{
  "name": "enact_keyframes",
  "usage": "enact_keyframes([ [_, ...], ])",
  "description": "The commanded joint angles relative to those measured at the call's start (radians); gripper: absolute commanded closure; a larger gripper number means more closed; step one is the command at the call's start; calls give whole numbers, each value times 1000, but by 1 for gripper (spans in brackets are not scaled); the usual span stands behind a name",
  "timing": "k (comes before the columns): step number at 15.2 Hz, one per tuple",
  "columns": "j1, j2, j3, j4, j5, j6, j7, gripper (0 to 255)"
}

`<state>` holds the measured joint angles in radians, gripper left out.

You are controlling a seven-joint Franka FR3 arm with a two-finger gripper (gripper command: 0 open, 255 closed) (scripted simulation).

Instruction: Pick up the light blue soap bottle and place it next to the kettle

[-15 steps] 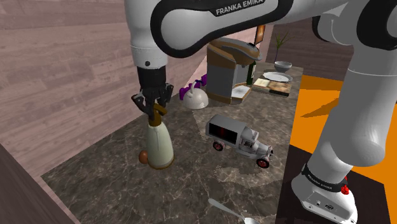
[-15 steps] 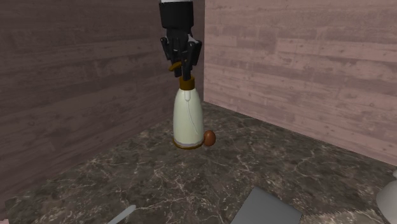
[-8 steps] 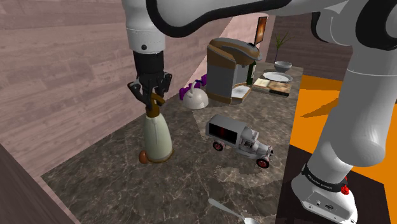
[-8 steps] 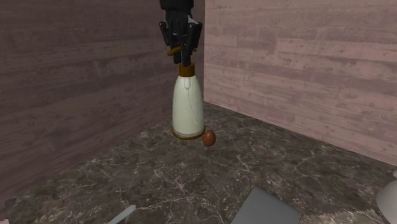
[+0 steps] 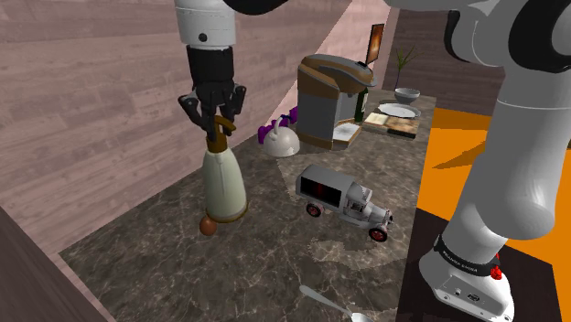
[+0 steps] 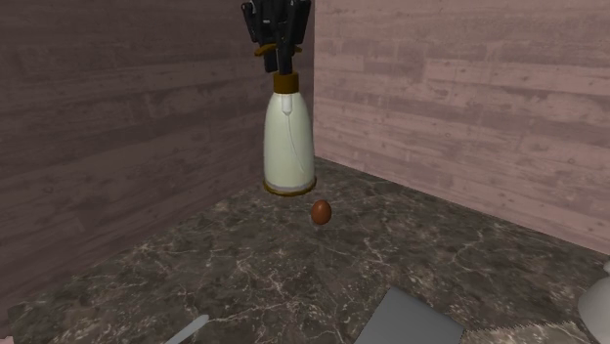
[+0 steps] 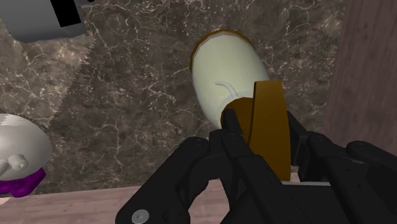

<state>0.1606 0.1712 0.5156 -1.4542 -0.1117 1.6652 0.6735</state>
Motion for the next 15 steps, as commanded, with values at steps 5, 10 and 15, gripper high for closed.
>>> enact_keyframes([
  [5, 15, 31, 4, 122, -16, -95, 5, 255],
  [10, 35, 69, 7, 241, -37, -181, 11, 255],
  [15, 32, 84, 2, 312, -44, -237, -9, 255],
])
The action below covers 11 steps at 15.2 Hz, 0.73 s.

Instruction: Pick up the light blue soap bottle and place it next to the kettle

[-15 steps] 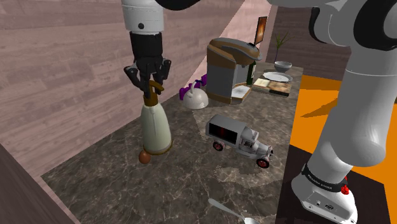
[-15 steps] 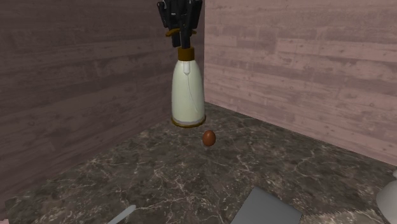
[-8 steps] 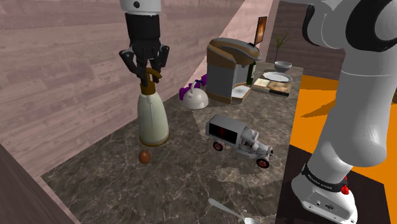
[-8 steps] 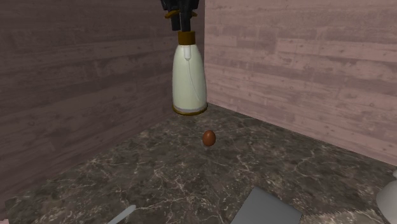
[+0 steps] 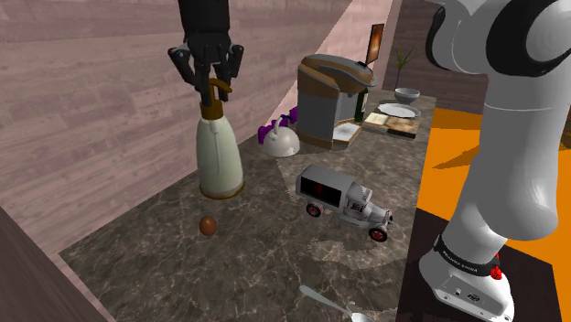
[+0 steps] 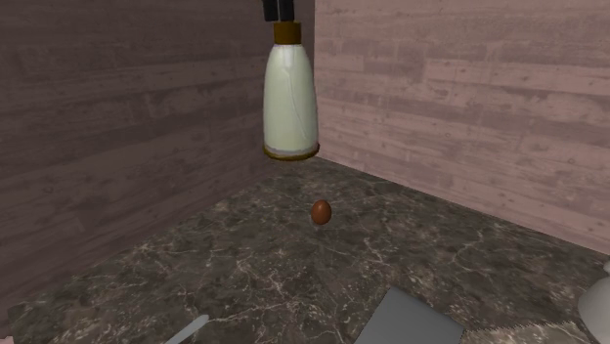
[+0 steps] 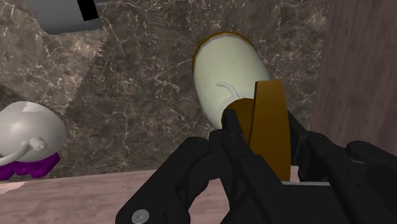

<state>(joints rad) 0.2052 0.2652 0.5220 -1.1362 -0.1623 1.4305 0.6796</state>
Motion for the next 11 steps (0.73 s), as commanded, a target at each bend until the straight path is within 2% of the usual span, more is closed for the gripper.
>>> enact_keyframes([
  [1, -37, -28, -11, -29, 19, 6, -41, 255],
  [6, -139, -96, -55, -111, 68, 34, -168, 255],
  [11, -220, -127, -105, -147, 97, 46, -292, 255],
])
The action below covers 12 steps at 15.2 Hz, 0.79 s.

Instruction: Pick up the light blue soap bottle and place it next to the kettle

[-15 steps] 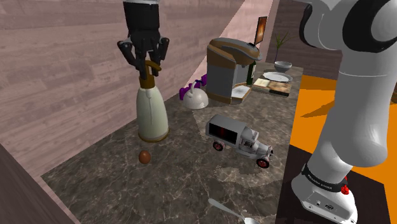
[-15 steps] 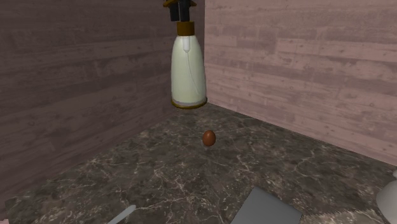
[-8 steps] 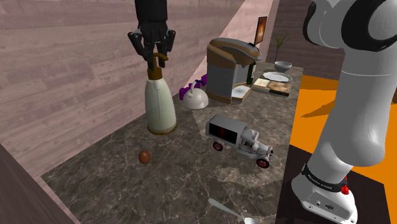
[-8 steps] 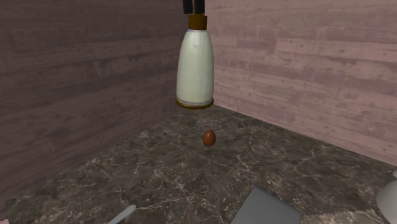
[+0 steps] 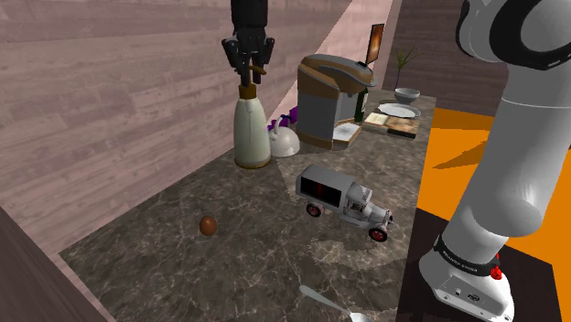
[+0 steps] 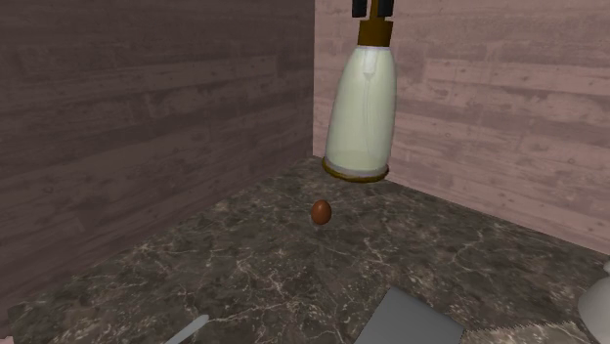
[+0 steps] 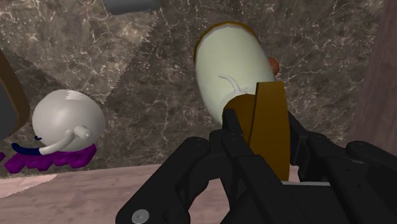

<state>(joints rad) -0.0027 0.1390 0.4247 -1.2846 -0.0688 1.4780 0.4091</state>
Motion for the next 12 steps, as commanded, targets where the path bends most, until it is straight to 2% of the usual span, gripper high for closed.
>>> enact_keyframes([
  [1, -27, -4, -18, -1, 7, -1, -46, 255],
  [7, -109, 9, -76, 20, 19, -6, -184, 255],
  [12, -170, 55, -119, 84, 19, -24, -291, 255],
])
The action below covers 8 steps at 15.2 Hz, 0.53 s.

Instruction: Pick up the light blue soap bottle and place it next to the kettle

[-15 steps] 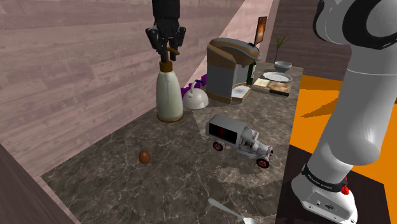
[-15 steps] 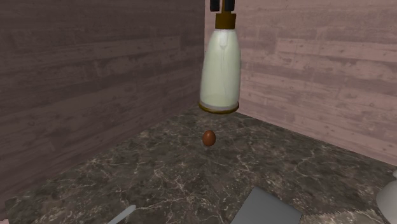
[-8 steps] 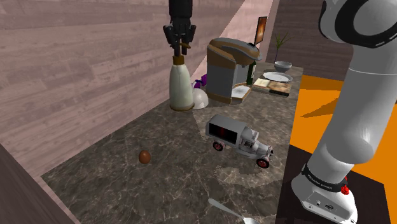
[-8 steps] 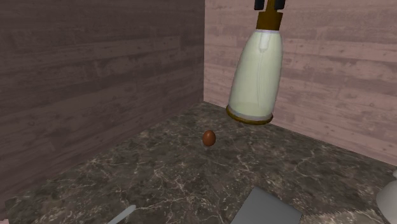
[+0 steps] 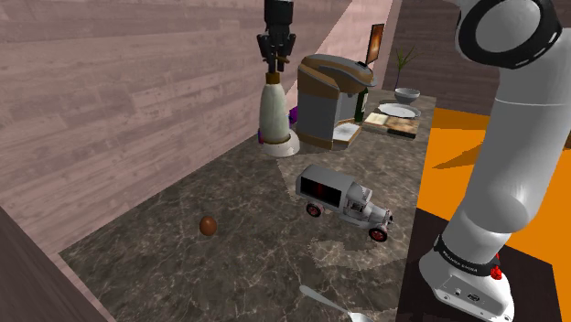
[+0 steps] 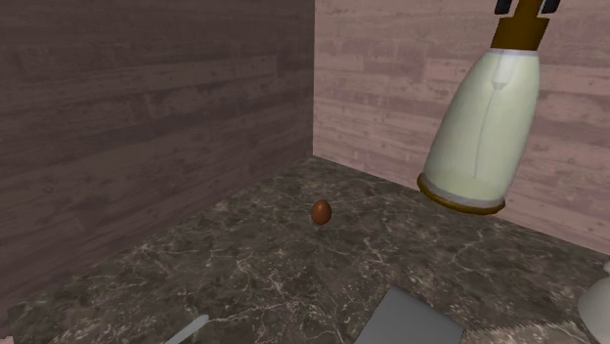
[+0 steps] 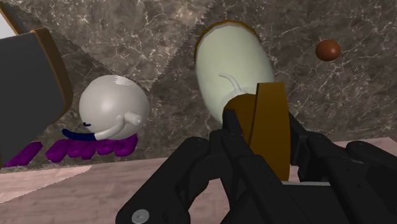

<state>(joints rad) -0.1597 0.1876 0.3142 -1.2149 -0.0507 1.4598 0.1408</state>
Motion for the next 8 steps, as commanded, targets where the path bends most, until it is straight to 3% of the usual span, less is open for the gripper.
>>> enact_keyframes([
  [1, -24, 20, -16, 33, 0, -12, -44, 255],
  [8, -96, 162, -65, 243, -17, -82, -179, 255],
])
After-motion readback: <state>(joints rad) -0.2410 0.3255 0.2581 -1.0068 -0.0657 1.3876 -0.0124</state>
